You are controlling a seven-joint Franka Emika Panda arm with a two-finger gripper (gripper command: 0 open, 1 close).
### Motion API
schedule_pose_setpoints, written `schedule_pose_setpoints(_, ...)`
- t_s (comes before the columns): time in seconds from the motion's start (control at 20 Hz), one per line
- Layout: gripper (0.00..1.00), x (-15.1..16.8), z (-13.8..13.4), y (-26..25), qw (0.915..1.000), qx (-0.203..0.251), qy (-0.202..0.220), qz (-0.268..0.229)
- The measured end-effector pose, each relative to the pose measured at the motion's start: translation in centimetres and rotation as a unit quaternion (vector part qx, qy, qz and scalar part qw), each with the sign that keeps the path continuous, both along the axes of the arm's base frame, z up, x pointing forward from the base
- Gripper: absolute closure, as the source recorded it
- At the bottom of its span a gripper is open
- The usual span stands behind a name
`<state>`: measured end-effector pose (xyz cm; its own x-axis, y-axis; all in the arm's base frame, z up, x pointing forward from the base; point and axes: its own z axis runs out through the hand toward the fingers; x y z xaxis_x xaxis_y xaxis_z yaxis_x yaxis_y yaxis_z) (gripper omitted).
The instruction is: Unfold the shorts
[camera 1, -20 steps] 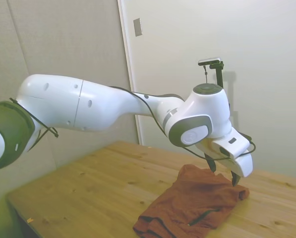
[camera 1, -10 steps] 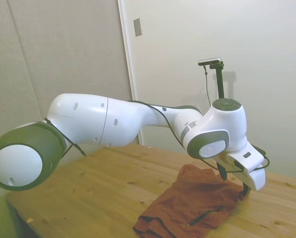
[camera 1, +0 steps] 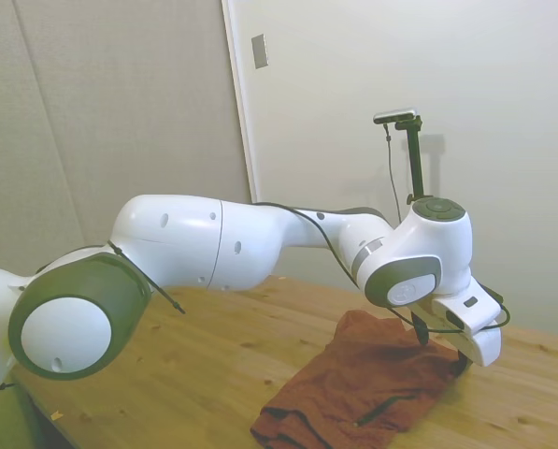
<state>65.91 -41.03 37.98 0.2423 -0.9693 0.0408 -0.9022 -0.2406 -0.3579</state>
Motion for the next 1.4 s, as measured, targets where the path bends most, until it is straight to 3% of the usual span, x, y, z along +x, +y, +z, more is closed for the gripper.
schedule_pose_setpoints(1.0, 1.0, 0.6, -0.3, 1.0, 0.9999, 0.009, 0.009, 0.007)
schedule_pose_setpoints(1.4, 1.0, 1.2, 3.4, 2.7, 0.9996, 0.003, -0.009, 0.028)
